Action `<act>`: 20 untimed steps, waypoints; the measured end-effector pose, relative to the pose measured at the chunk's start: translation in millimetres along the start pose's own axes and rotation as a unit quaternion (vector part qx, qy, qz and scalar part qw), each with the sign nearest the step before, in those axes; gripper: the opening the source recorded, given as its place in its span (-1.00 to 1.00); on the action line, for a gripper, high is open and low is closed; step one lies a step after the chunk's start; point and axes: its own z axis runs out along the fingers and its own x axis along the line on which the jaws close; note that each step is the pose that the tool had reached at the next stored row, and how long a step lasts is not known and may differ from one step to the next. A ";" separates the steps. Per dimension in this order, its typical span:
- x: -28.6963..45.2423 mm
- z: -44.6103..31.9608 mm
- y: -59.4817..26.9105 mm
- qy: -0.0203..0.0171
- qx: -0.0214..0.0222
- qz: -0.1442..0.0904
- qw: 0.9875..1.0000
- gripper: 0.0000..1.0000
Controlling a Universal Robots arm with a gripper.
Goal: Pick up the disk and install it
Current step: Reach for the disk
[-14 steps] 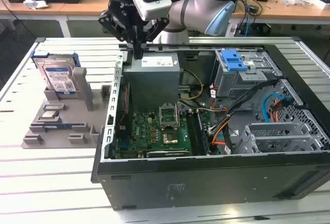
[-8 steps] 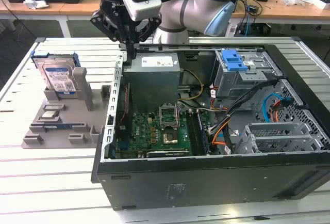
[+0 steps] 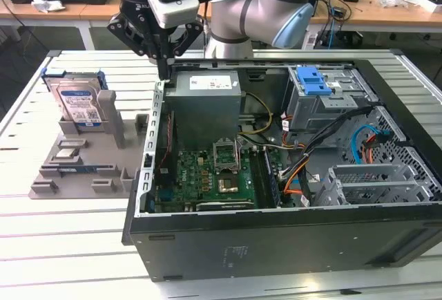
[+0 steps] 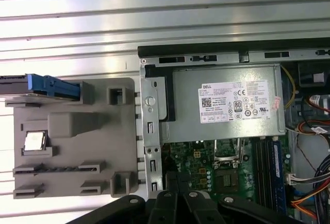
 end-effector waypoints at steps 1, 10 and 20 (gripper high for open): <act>1.9 0.0 -0.1 0.000 0.000 0.000 1.000 -0.80; 11.3 -0.3 -0.8 0.000 0.000 0.000 1.000 -0.80; 18.7 -0.5 -1.4 0.000 0.000 0.000 1.000 -0.80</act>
